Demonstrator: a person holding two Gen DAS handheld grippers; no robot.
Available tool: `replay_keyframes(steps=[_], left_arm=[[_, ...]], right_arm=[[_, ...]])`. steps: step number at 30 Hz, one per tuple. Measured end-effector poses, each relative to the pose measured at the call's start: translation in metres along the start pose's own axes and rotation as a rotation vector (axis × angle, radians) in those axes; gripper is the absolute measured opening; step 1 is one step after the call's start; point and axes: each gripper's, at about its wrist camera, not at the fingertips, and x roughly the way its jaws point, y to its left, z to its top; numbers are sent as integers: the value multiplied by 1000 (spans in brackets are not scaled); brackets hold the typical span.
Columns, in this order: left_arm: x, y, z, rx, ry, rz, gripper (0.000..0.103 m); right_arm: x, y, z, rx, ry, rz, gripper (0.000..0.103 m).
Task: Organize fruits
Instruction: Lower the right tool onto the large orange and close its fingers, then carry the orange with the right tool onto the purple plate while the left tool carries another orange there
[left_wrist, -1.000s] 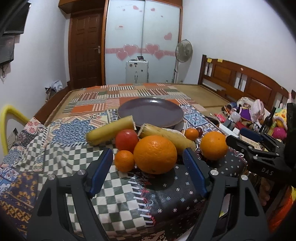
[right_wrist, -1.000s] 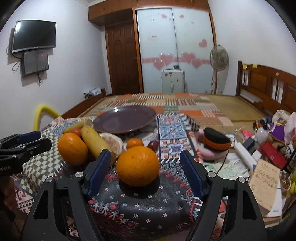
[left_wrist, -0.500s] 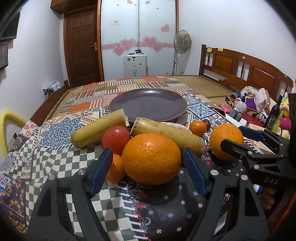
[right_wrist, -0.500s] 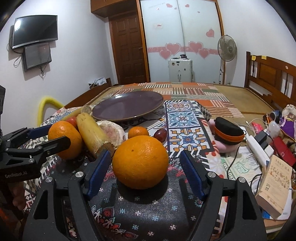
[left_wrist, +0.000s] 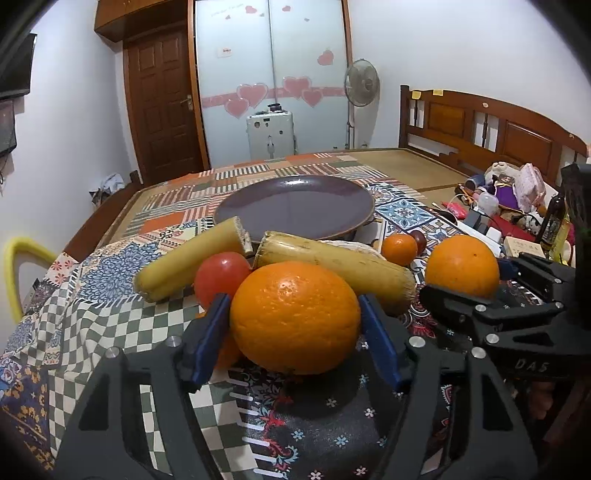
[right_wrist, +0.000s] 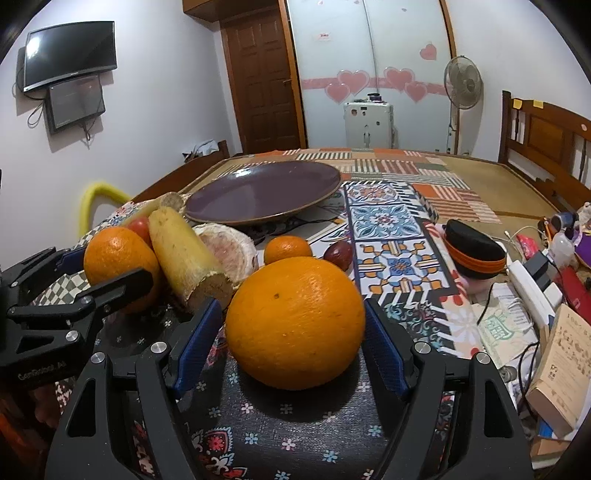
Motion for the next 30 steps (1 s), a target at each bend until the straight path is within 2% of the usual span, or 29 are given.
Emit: replay_keyframes(steps=[1, 8, 14, 23, 30], left_arm=[[0, -1, 0, 2, -2, 2, 69], [-3, -2, -1, 3, 5, -3, 68], [-12, 2, -1, -27, 27, -57, 68], [-39, 5, 9, -18, -21, -32, 68], [-60, 19, 33, -43, -79, -5, 68]], right_arm=[[0, 0, 0, -1, 0, -8, 62], [-4, -1, -1, 9, 3, -5, 61], [-13, 1, 1, -2, -13, 0, 61], [-34, 5, 18, -31, -78, -6, 61], [-52, 4, 45, -79, -160, -32, 61]])
